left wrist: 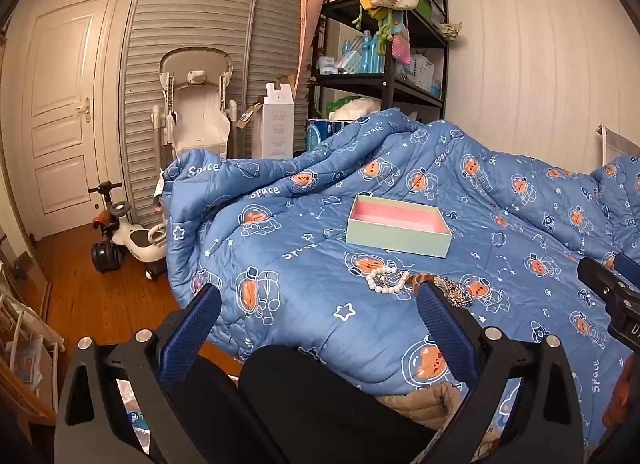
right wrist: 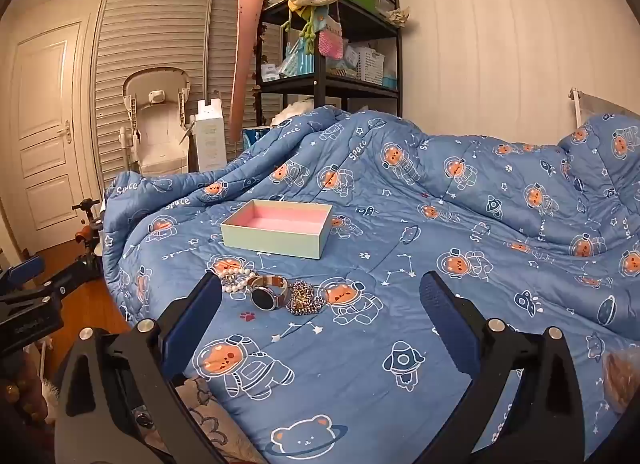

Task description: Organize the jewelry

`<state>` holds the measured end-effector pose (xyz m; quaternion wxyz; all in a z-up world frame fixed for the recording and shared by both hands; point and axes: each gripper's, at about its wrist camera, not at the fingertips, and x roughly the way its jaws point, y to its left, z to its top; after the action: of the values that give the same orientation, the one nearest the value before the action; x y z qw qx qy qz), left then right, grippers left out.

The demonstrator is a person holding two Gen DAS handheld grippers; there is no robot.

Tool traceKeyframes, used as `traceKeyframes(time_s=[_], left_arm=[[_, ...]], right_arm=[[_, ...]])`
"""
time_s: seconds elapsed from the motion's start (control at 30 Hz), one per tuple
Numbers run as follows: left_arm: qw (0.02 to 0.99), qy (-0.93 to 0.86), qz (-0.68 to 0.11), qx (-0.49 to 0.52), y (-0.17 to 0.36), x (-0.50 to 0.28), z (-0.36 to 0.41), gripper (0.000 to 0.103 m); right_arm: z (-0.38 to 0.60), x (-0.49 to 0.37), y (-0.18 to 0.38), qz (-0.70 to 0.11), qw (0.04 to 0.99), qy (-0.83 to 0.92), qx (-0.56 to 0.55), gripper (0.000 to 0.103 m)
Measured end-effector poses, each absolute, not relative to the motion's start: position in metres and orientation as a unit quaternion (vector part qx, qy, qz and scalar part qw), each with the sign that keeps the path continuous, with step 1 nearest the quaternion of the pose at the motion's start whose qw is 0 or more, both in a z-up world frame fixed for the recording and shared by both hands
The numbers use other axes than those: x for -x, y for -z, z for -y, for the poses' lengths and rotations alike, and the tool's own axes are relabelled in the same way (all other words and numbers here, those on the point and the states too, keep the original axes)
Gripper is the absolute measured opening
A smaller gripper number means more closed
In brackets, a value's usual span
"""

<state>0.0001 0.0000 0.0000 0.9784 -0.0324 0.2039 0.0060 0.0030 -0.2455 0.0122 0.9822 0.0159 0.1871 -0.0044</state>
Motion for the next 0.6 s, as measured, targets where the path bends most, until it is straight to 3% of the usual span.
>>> traceKeyframes(time_s=[0.6], left_arm=[[0.978,-0.005,-0.204,0.035,0.0,0.0001,-0.0002,0.096]], right_arm=[[0.2456,-0.0025,-0.0119,-0.187,0.982,0.005,-0.019,0.098]])
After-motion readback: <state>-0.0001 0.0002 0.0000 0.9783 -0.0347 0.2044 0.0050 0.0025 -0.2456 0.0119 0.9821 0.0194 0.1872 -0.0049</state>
